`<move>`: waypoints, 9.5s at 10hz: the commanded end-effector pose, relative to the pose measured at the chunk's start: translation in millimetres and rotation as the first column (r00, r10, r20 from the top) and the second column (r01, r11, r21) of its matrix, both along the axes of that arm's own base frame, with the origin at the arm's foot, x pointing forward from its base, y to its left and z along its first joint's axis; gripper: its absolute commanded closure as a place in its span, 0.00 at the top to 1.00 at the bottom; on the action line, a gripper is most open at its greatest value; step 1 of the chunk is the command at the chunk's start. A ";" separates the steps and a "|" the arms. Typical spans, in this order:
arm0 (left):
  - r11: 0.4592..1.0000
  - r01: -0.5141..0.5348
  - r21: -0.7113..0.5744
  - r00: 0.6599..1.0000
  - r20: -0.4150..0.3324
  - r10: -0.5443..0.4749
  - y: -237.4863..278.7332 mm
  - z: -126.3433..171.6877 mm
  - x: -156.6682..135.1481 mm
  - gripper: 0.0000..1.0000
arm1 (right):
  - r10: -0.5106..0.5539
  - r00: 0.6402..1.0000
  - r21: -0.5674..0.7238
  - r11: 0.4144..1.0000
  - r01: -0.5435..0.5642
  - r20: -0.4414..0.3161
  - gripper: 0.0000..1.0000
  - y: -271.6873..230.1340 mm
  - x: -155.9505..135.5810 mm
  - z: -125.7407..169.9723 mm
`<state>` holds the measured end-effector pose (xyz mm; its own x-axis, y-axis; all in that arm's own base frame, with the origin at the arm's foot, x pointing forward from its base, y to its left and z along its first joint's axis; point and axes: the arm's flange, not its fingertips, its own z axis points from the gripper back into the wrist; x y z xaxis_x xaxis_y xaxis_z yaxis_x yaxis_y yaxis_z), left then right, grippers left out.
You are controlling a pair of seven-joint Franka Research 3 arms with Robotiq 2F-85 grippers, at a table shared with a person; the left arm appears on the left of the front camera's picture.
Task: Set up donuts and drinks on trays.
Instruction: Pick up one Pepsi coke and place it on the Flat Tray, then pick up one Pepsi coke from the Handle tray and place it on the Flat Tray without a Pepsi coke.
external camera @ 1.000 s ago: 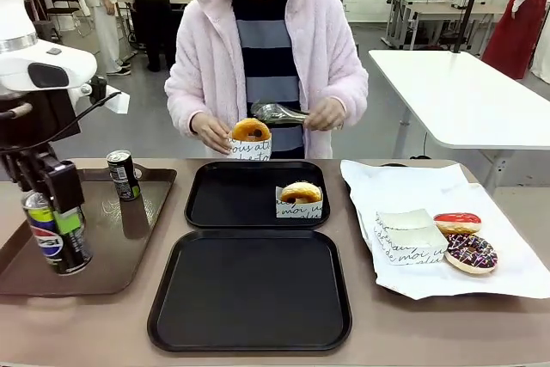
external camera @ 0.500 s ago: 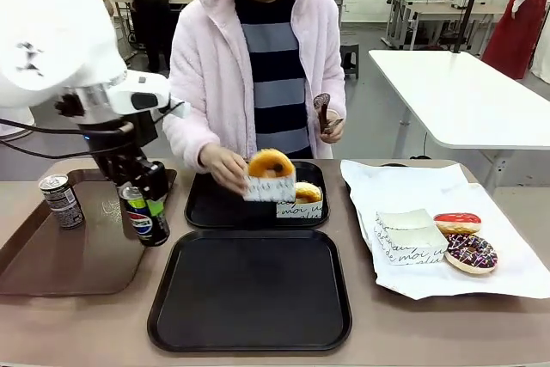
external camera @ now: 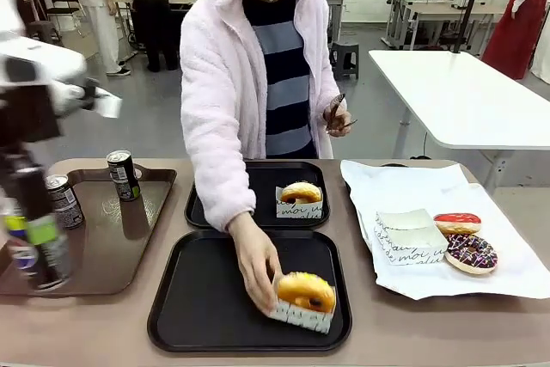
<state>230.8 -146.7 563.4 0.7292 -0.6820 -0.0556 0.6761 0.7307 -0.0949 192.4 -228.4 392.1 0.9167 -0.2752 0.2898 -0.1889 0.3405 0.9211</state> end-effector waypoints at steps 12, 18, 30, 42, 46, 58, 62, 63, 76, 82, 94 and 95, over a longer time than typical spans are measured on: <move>0.943 -0.305 -0.131 0.900 0.284 0.330 -105.6 -83.0 220.8 0.58 | -0.008 1.000 0.015 1.000 0.007 0.029 1.00 -0.4 2.0 1.0; 0.920 -0.392 -0.004 0.887 0.264 0.379 -114.9 -132.3 268.2 0.58 | -0.008 1.000 0.015 1.000 0.007 0.029 1.00 -0.4 2.0 1.0; 0.897 -0.441 0.032 0.889 0.154 0.431 -144.3 -160.3 297.9 1.00 | -0.008 1.000 0.015 1.000 0.007 0.029 1.00 -0.4 2.0 1.0; 0.914 -0.404 -0.042 0.905 0.127 0.406 -83.2 -62.2 144.2 1.00 | -0.008 1.000 0.015 1.000 0.007 0.029 1.00 -0.4 2.0 1.0; 0.914 -0.406 0.004 0.908 0.120 0.402 -97.8 -55.9 150.0 1.00 | -0.008 1.000 0.015 1.000 0.007 0.029 1.00 -0.4 2.0 1.0; 0.625 -0.700 -0.345 0.692 -0.109 0.714 209.1 -33.1 161.8 1.00 | -0.008 1.000 0.015 1.000 0.007 0.029 1.00 -0.4 2.0 1.0; 0.394 -0.665 -0.635 0.716 -0.393 0.576 307.9 -63.7 156.0 1.00 | -0.008 1.000 0.015 1.000 0.007 0.029 1.00 -0.4 2.0 1.0; 0.365 -0.640 -0.676 0.733 -0.393 0.556 322.7 -70.5 141.9 1.00 | -0.008 1.000 0.015 1.000 0.007 0.029 1.00 -0.4 2.0 1.0; 0.215 -0.732 -0.647 0.644 -0.553 0.529 387.8 -145.5 136.7 1.00 | -0.008 1.000 0.015 1.000 0.007 0.029 1.00 -0.4 2.0 1.0; 0.215 -0.732 -0.647 0.644 -0.553 0.529 387.8 -145.5 136.7 1.00 | -0.008 1.000 0.015 1.000 0.007 0.029 1.00 -0.4 2.0 1.0; 0.672 -0.725 -0.149 0.679 0.005 0.734 212.8 -108.2 204.1 1.00 | -0.008 1.000 0.015 1.000 0.007 0.029 1.00 -0.4 2.0 1.0; 0.693 -0.713 -0.108 0.688 0.084 0.721 200.8 -122.4 215.2 1.00 | -0.008 1.000 0.015 1.000 0.007 0.029 1.00 -0.4 2.0 1.0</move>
